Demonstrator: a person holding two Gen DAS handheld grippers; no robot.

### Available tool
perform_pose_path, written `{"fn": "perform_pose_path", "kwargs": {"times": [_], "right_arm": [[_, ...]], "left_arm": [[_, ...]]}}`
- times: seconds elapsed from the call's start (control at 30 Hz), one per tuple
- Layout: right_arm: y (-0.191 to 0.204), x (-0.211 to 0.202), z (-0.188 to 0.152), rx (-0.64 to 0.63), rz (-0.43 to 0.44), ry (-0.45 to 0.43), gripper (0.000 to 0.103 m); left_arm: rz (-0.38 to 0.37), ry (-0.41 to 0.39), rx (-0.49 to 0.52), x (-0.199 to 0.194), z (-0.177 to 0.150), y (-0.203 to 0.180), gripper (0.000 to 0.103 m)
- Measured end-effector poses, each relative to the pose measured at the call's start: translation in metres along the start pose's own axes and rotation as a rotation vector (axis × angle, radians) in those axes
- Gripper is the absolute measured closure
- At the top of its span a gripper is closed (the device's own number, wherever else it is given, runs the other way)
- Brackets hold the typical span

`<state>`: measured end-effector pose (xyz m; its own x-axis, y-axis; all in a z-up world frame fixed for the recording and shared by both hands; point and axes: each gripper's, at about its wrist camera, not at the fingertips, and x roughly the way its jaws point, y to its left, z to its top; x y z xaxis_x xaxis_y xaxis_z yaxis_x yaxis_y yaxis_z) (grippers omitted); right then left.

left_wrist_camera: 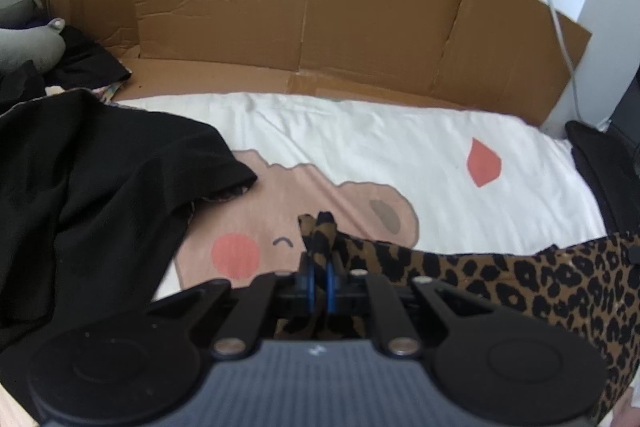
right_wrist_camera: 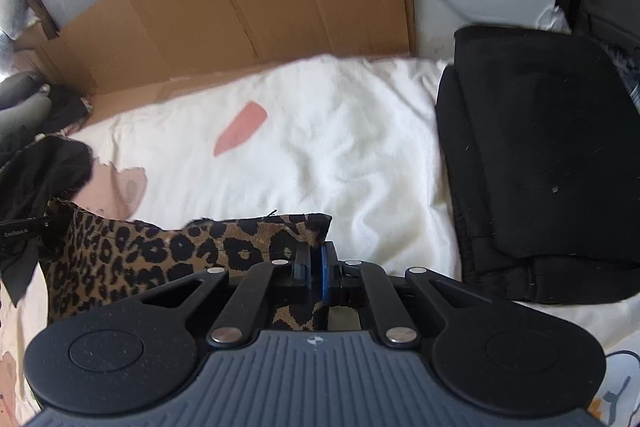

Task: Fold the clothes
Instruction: 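Open both grippers and release the folded trousers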

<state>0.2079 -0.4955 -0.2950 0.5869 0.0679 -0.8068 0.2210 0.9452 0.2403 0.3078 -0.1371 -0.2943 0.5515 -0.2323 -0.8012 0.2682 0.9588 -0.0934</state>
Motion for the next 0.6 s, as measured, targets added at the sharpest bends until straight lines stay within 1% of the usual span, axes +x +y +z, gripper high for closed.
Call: {"fn": "perform_pose_path", "kwargs": {"times": [0.13, 0.2, 0.37, 0.43, 0.5, 0.53, 0.57, 0.6], "right_arm": [[0.000, 0.026, 0.000, 0.006, -0.007, 0.045, 0.100], [0.001, 0.037, -0.001, 0.001, -0.012, 0.064, 0.100], [0.003, 0.050, -0.005, 0.000, -0.018, 0.098, 0.100], [0.004, 0.051, -0.005, -0.005, -0.022, 0.104, 0.099], [0.006, 0.044, -0.002, -0.017, -0.029, 0.089, 0.095], [0.006, 0.037, -0.001, -0.025, -0.037, 0.067, 0.094], [0.006, 0.030, 0.001, -0.032, -0.046, 0.040, 0.092], [0.006, 0.023, 0.002, -0.040, -0.052, 0.018, 0.091]], "left_arm": [[0.012, 0.058, -0.027, 0.023, -0.008, 0.006, 0.096], [0.022, 0.079, -0.022, 0.033, -0.014, 0.005, 0.096], [0.042, 0.070, 0.008, 0.038, -0.018, 0.001, 0.094], [0.051, 0.074, 0.006, 0.036, -0.017, 0.003, 0.088], [0.070, 0.079, 0.007, 0.032, -0.016, 0.003, 0.081], [0.099, 0.081, 0.022, 0.030, -0.014, 0.001, 0.075], [0.127, 0.082, 0.036, 0.027, -0.013, -0.001, 0.072], [0.145, 0.077, 0.044, 0.022, -0.012, -0.002, 0.073]]}}
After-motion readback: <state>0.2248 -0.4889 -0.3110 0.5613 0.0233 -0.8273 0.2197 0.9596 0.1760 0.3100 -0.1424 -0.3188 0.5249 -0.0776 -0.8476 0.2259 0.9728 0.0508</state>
